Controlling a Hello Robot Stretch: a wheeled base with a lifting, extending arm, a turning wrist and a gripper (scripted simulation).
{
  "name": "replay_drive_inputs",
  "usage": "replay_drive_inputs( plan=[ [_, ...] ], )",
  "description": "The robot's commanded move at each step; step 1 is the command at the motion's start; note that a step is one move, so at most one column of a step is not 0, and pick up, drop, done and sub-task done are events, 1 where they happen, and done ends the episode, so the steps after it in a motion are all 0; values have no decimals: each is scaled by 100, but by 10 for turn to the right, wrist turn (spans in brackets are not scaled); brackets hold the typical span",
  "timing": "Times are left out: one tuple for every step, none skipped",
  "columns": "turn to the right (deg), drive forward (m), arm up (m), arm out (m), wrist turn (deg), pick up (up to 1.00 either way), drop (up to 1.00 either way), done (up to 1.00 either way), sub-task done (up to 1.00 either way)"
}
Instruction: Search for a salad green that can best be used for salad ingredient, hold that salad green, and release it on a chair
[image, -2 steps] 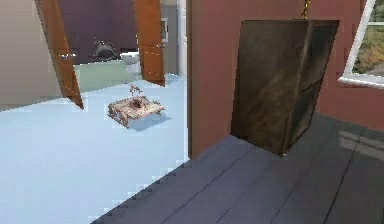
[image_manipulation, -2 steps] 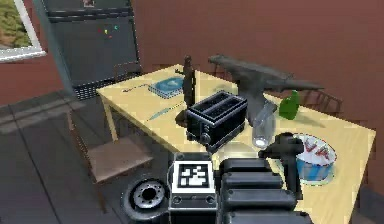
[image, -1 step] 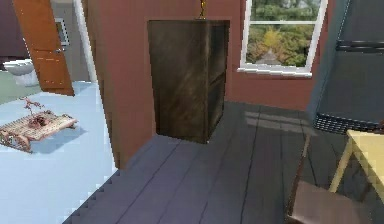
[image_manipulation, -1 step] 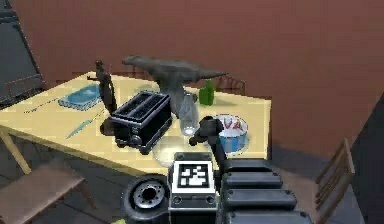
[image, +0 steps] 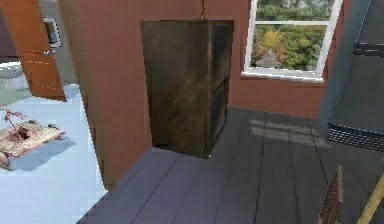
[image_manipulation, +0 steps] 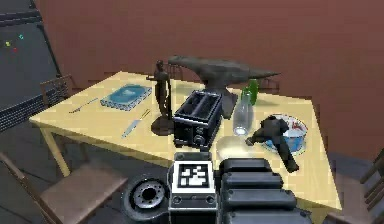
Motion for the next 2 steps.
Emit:
replay_drive_inputs(
  plan=[
    [270, 0, 0, 0, 0, 0, 0, 0, 0],
    [0, 35, 0, 0, 0, 0, 0, 0, 0]
  ],
)
